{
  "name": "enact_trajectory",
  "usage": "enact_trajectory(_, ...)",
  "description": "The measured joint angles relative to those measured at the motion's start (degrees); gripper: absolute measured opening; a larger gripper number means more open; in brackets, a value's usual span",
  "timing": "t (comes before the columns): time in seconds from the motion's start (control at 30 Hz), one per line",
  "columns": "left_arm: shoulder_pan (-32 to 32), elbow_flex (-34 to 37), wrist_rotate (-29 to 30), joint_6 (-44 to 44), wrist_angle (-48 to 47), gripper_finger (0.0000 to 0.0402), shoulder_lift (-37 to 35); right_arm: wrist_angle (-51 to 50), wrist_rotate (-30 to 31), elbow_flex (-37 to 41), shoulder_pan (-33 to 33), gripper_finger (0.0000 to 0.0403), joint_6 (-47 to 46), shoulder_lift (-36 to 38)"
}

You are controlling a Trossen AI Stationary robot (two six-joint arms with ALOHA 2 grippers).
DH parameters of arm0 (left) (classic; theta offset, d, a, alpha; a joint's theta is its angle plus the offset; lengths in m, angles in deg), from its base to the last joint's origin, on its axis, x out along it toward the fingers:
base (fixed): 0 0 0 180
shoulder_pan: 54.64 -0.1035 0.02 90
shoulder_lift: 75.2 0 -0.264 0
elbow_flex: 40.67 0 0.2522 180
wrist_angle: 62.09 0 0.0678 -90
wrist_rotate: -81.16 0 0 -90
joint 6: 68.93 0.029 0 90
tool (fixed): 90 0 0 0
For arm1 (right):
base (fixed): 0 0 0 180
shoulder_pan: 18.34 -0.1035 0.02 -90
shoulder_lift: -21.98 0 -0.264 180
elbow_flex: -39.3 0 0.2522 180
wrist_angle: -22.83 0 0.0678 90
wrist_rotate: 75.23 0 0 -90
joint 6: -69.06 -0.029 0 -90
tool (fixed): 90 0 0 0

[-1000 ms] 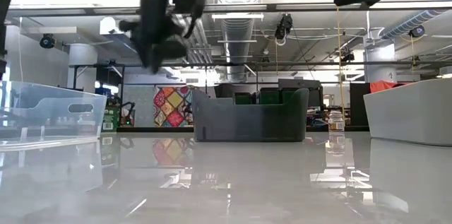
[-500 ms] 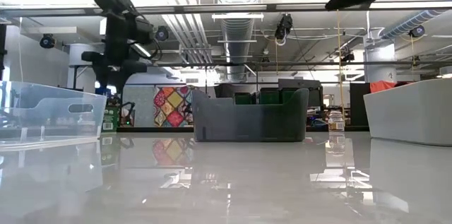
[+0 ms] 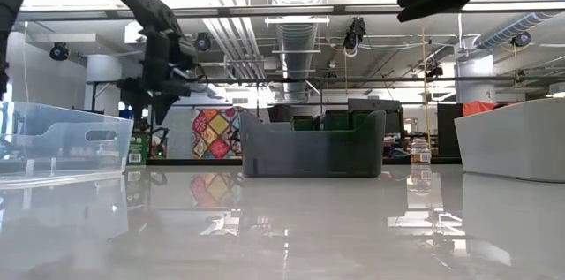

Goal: Sort spices by type
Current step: Put the green spice can into the gray bin

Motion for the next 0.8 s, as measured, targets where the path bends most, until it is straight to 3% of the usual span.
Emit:
enact_trajectory(0.4,-1.82,-10.33,2.85,1.43,-11.88,0.03,13.37,-0.1,1.7,0.02,0.24,0.0366,-0.36,0.0)
enact_trajectory(0.6,-1.59,-10.8,4.23,0.45,-13.51,0.0296,14.14,-0.7,1.61,0.02,0.24,0.0366,-0.45,0.0)
enact_trajectory(0.8,-1.41,-10.8,4.44,0.04,-13.79,0.0262,14.17,-2.26,1.57,0.02,0.24,0.0366,-0.82,0.0)
